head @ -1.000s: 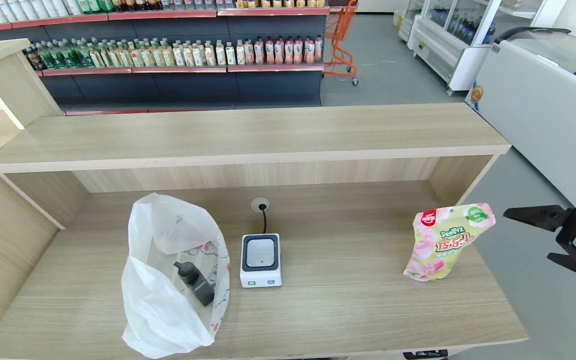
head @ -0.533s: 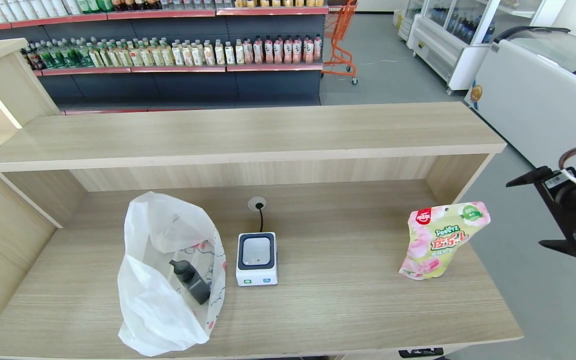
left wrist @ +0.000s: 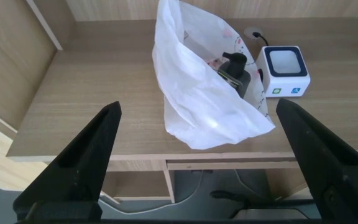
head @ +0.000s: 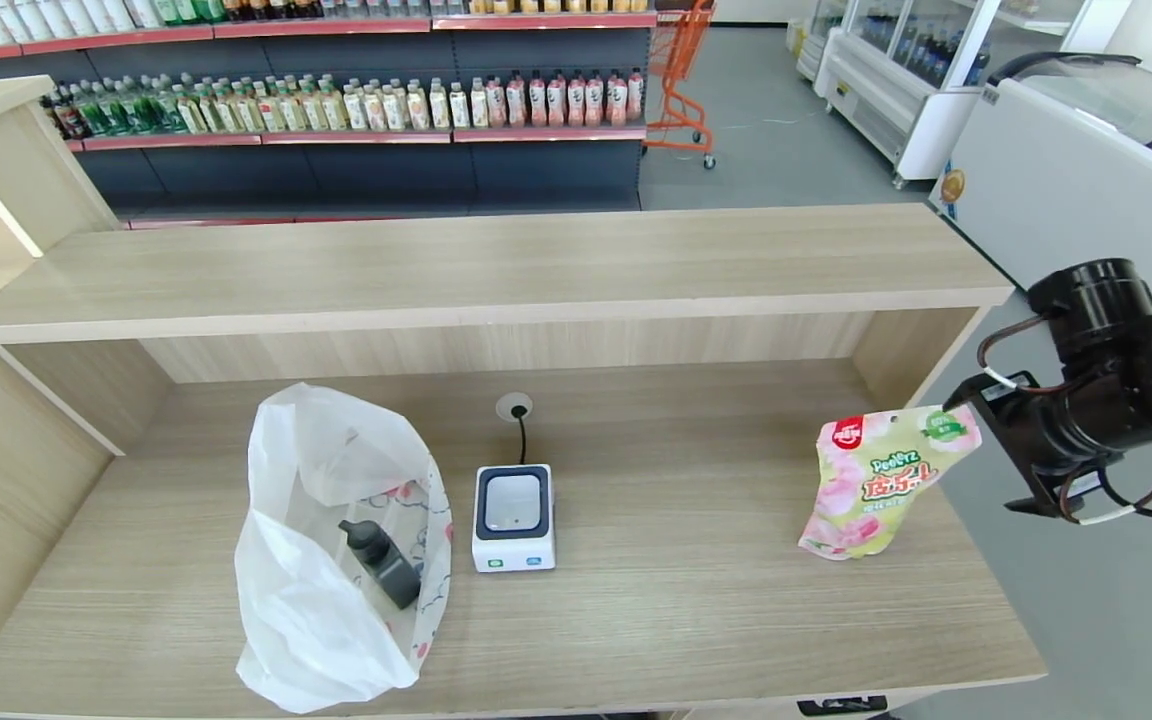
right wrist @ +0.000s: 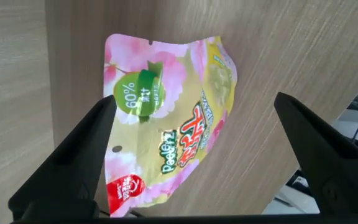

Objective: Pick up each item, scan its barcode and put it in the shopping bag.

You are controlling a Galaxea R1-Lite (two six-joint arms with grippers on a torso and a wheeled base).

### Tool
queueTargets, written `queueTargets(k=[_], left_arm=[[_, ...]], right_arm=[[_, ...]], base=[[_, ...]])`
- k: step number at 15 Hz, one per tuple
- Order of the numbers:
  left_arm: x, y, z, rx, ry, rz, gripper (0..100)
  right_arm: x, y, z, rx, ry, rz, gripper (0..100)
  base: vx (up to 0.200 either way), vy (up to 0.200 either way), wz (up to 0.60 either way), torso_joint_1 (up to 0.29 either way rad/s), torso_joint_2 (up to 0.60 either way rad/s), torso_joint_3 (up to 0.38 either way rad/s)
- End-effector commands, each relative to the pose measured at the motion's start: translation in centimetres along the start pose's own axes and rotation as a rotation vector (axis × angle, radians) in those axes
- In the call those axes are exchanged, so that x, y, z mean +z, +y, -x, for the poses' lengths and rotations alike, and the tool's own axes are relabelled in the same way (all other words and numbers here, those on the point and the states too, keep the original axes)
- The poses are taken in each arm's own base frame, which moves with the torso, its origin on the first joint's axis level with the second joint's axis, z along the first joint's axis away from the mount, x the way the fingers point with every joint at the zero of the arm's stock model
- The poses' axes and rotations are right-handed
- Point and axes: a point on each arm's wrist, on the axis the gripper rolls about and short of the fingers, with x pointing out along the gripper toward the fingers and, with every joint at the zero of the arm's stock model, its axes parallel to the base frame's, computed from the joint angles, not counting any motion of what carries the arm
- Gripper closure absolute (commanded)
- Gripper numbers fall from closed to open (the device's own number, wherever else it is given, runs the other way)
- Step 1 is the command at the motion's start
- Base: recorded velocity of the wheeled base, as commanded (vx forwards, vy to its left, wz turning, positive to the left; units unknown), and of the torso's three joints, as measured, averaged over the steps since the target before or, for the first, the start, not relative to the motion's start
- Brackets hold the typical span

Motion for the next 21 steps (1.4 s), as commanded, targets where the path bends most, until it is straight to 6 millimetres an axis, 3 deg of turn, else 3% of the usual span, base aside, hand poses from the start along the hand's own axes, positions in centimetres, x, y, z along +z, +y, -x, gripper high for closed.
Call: queueTargets(k=[1, 6, 10, 13, 14, 16, 19, 21], left_arm=[[0.0, 0.0, 0.0, 0.0, 0.0, 0.0, 0], [0.0, 0.0, 0.0, 0.001, 0.0, 0.0, 0], [0.0, 0.0, 0.0, 0.001, 0.0, 0.0, 0], [0.0, 0.0, 0.0, 0.0, 0.0, 0.0, 0], [0.0, 0.0, 0.0, 0.001, 0.0, 0.0, 0], [0.0, 0.0, 0.0, 0.0, 0.0, 0.0, 0], [0.0, 0.0, 0.0, 0.001, 0.0, 0.0, 0], [0.0, 0.0, 0.0, 0.001, 0.0, 0.0, 0]], right_arm=[[-1.0, 0.7, -3.0, -0.023, 0.024, 0.021, 0], [-3.6, 2.7, -5.1, -0.002, 0.063, 0.083, 0], [-6.2, 1.2, -7.9, -0.109, 0.075, 0.254, 0], [-7.0, 0.7, -9.9, -0.133, 0.037, 0.341, 0], [-7.0, 0.6, -10.2, -0.123, 0.033, 0.38, 100], [-7.1, 0.4, -10.4, -0.129, 0.037, 0.42, 100], [-7.8, -1.5, -10.3, -0.188, 0.008, 0.583, 100], [-7.3, -0.1, -8.0, -0.052, -0.062, 0.586, 100]], base=[[0.0, 0.0, 0.0, 0.0, 0.0, 0.0], [0.0, 0.0, 0.0, 0.0, 0.0, 0.0], [0.0, 0.0, 0.0, 0.0, 0.0, 0.0], [0.0, 0.0, 0.0, 0.0, 0.0, 0.0], [0.0, 0.0, 0.0, 0.0, 0.0, 0.0], [0.0, 0.0, 0.0, 0.0, 0.0, 0.0], [0.0, 0.0, 0.0, 0.0, 0.0, 0.0], [0.0, 0.0, 0.0, 0.0, 0.0, 0.0]])
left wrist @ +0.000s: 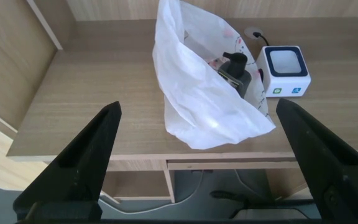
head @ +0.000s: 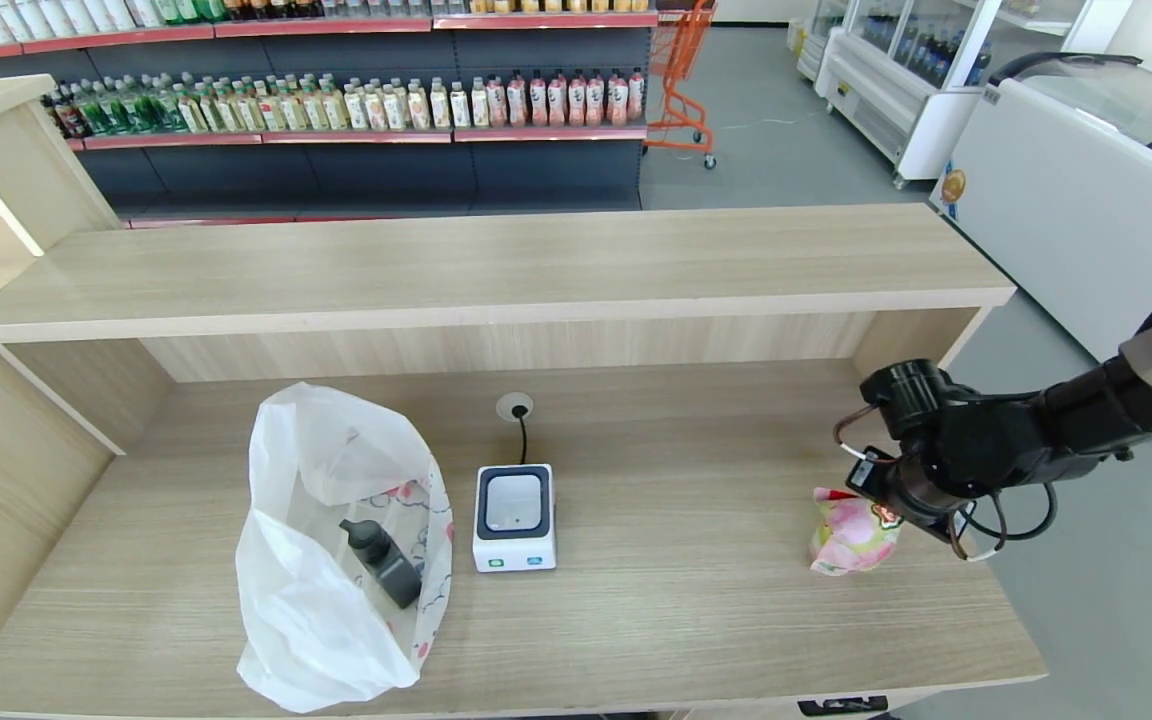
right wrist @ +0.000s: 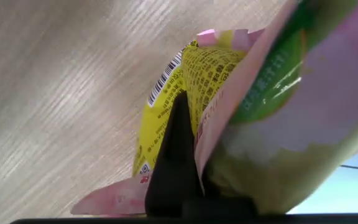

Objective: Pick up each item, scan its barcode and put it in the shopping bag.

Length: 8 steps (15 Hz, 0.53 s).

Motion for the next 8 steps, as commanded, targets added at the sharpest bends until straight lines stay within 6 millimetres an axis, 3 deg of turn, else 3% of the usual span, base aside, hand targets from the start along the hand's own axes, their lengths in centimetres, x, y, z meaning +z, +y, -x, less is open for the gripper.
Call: queueTargets(k=[1, 4, 6, 8], left_arm=[[0.0, 0.0, 0.0, 0.0, 0.0, 0.0, 0], [0.0, 0.0, 0.0, 0.0, 0.0, 0.0, 0], [0.0, 0.0, 0.0, 0.001, 0.0, 0.0, 0], [0.0, 0.0, 0.0, 0.0, 0.0, 0.0, 0]], right_arm=[[1.1, 0.1, 3.8, 0.121, -0.078, 0.021, 100], [1.8, -2.0, 11.0, 0.462, -0.139, 0.22, 100], [0.9, -4.9, 15.3, 0.84, -0.21, 0.422, 100], [-0.4, -7.3, 17.0, 1.265, -0.271, 0.636, 100]], base=[[0.0, 0.0, 0.0, 0.0, 0.0, 0.0], [0.0, 0.0, 0.0, 0.0, 0.0, 0.0], [0.0, 0.0, 0.0, 0.0, 0.0, 0.0], [0.0, 0.0, 0.0, 0.0, 0.0, 0.0]])
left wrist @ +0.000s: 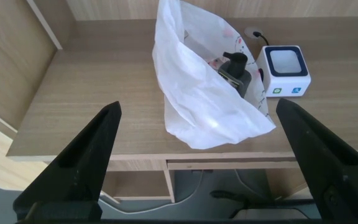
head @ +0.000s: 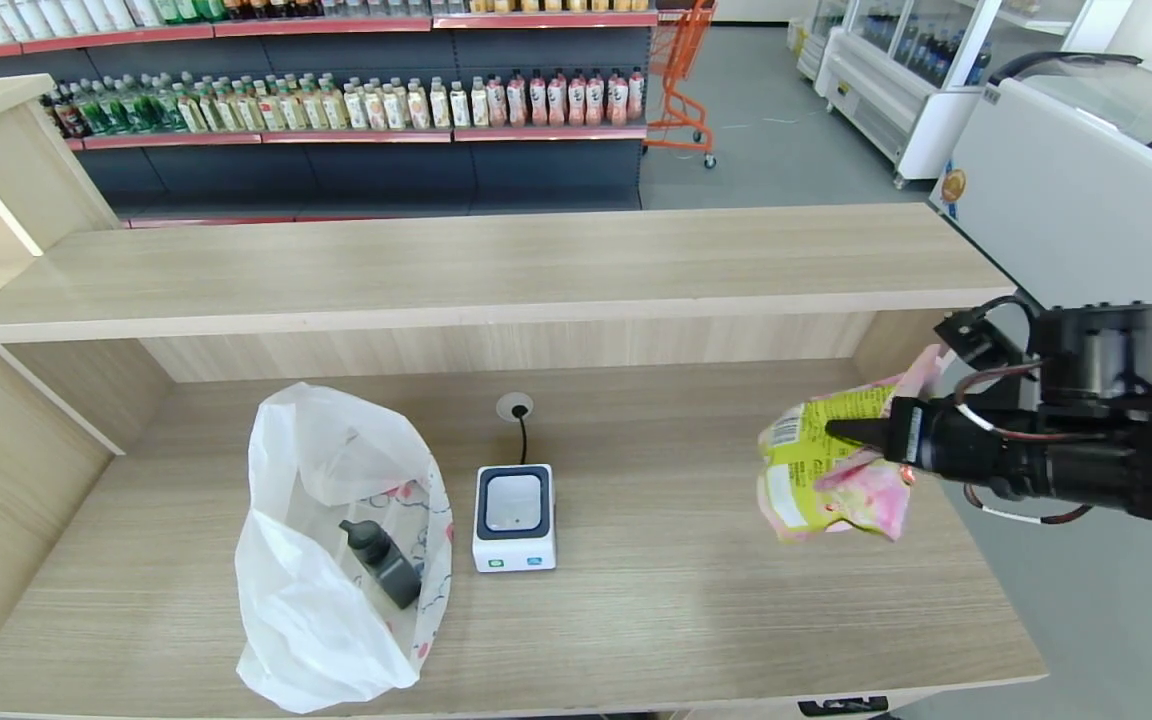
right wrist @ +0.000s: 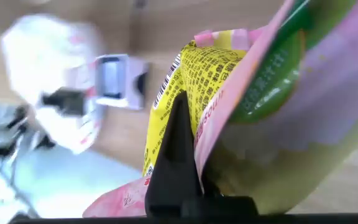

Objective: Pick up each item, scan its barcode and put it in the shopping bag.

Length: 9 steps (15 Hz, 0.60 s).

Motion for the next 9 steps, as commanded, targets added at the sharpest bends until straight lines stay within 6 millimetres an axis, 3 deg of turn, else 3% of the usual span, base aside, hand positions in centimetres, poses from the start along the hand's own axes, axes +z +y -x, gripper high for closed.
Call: queueTargets(k=[1, 4, 7, 9], left_arm=[[0.0, 0.0, 0.0, 0.0, 0.0, 0.0, 0], [0.0, 0.0, 0.0, 0.001, 0.0, 0.0, 0], [0.0, 0.0, 0.0, 0.001, 0.0, 0.0, 0], [0.0, 0.0, 0.0, 0.001, 0.0, 0.0, 0]], right_arm=[[-1.6, 2.3, 6.5, 0.442, -0.125, 0.329, 100], [-1.8, 4.4, 5.9, 0.632, -0.082, 0.38, 100], [-2.4, 6.0, 5.8, 0.703, -0.037, 0.335, 100], [-2.9, 6.3, 6.0, 0.732, -0.044, 0.398, 100]], base=[[0.0, 0.0, 0.0, 0.0, 0.0, 0.0], [0.0, 0.0, 0.0, 0.0, 0.0, 0.0], [0.0, 0.0, 0.0, 0.0, 0.0, 0.0], [0.0, 0.0, 0.0, 0.0, 0.0, 0.0]])
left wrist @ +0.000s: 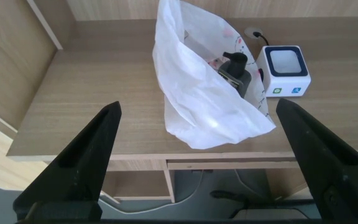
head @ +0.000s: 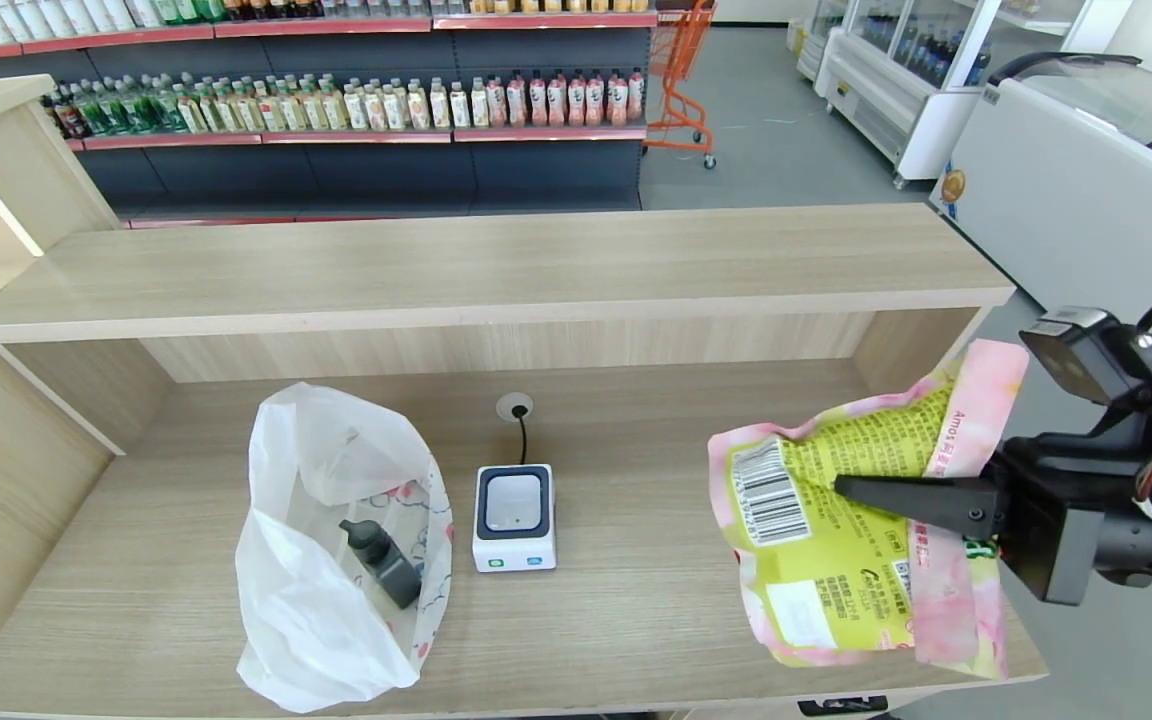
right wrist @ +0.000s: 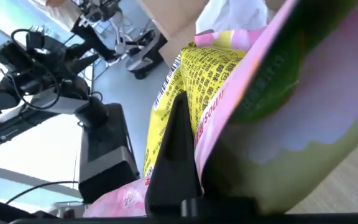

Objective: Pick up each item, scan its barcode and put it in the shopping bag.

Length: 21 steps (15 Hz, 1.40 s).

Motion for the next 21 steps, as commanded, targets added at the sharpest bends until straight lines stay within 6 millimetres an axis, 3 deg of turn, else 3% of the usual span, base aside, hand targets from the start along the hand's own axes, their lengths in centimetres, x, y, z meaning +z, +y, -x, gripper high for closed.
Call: queueTargets(k=[1, 5, 8, 10, 21], left_arm=[[0.0, 0.0, 0.0, 0.001, 0.0, 0.0, 0], [0.0, 0.0, 0.0, 0.001, 0.0, 0.0, 0], [0.0, 0.0, 0.0, 0.001, 0.0, 0.0, 0], [0.0, 0.0, 0.0, 0.001, 0.0, 0.0, 0], [0.0, 0.0, 0.0, -0.001, 0.0, 0.0, 0]], right_arm=[[0.0, 0.9, -0.3, 0.044, 0.002, 0.128, 100], [-1.1, 1.4, -1.5, 0.184, 0.009, 0.602, 100], [-3.1, 1.1, -1.5, 0.228, 0.083, 0.75, 100], [-4.0, 1.2, -1.4, 0.254, 0.125, 0.765, 100], [-3.7, 1.0, -0.9, 0.232, 0.137, 0.739, 100]], base=[[0.0, 0.0, 0.0, 0.0, 0.0, 0.0], [0.0, 0.0, 0.0, 0.0, 0.0, 0.0], [0.0, 0.0, 0.0, 0.0, 0.0, 0.0], [0.0, 0.0, 0.0, 0.0, 0.0, 0.0], [0.0, 0.0, 0.0, 0.0, 0.0, 0.0]])
